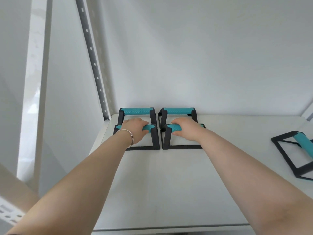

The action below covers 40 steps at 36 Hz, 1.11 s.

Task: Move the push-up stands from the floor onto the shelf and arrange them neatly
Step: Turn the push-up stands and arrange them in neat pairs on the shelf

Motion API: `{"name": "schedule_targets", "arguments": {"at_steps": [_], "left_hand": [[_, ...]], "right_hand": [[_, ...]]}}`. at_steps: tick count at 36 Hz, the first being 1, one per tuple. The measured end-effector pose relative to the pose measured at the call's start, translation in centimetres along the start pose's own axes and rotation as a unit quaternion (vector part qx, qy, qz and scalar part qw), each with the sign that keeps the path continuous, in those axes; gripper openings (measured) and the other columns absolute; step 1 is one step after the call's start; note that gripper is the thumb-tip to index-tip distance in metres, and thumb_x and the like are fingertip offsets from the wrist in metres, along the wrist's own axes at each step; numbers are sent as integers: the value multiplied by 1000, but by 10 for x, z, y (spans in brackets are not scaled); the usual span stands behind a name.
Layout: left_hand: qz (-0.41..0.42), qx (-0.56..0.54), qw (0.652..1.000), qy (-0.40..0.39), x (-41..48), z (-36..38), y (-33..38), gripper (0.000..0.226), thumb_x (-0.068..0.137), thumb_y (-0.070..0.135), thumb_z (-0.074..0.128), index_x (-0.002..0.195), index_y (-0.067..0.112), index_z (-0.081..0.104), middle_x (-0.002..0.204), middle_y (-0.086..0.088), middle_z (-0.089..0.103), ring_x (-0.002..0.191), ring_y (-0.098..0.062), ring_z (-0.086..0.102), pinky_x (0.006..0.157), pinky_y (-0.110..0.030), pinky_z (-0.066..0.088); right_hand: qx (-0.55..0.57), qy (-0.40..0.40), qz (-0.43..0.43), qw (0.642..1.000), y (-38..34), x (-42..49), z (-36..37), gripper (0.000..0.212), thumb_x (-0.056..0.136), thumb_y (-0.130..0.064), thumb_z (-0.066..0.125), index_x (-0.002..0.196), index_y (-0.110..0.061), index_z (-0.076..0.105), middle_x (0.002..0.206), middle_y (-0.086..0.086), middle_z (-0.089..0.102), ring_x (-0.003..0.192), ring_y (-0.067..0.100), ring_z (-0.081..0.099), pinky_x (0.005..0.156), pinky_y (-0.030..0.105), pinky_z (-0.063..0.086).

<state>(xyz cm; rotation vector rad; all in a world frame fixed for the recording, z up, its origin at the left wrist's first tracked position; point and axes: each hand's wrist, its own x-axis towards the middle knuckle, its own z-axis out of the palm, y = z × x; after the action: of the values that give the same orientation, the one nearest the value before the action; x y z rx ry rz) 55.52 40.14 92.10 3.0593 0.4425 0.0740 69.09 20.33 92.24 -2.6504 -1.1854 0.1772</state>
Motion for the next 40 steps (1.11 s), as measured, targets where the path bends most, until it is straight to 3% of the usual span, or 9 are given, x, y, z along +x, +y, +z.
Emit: {"name": "schedule_targets", "arguments": {"at_steps": [4,8,15,18,24,29,40], "left_hand": [[-7,11,999,34,-1,2,11,39,95,40,44,131,26,51,124,2,57,114,-24,52,98,-41,43],[-35,-17,996,86,-3,6,37,50,97,38,43,143,20,37,145,-2,43,131,-27,41,110,-42,31],[-38,-61,988,137,1,22,94,58,95,38,45,145,12,29,146,-8,37,137,-29,30,114,-41,25],[-26,-56,990,126,5,23,121,58,96,38,43,144,10,28,149,-12,34,140,-31,25,117,-44,22],[1,-54,992,113,17,16,186,59,97,39,40,146,10,26,152,-12,28,143,-31,21,117,-44,21],[18,-57,992,108,32,17,252,59,96,41,40,145,10,27,148,-11,32,142,-31,22,116,-44,21],[48,-64,993,84,60,25,433,65,97,46,34,148,9,19,153,-12,25,144,-31,15,117,-44,18]], "right_hand": [[-1,56,1,998,1,-11,5,55,92,-34,60,141,-16,44,140,5,52,127,24,48,106,39,40],[-36,152,28,987,4,-22,10,52,94,-34,53,141,-13,42,136,8,53,123,27,50,102,40,43],[-79,263,147,950,24,-51,16,50,90,-33,58,132,-7,49,121,12,59,111,34,54,99,40,40],[-89,277,188,938,40,-66,10,50,90,-34,59,130,-5,51,118,14,60,111,35,53,99,42,39],[-91,277,246,924,94,-103,-13,55,94,-35,52,140,-7,41,130,13,54,121,33,47,109,41,32],[-86,281,291,911,152,-144,-37,55,95,-37,50,140,-8,38,133,13,51,123,32,45,110,41,31],[-89,279,317,902,299,-222,-76,59,94,-43,49,141,-10,39,136,11,50,127,30,43,112,45,32]]}}
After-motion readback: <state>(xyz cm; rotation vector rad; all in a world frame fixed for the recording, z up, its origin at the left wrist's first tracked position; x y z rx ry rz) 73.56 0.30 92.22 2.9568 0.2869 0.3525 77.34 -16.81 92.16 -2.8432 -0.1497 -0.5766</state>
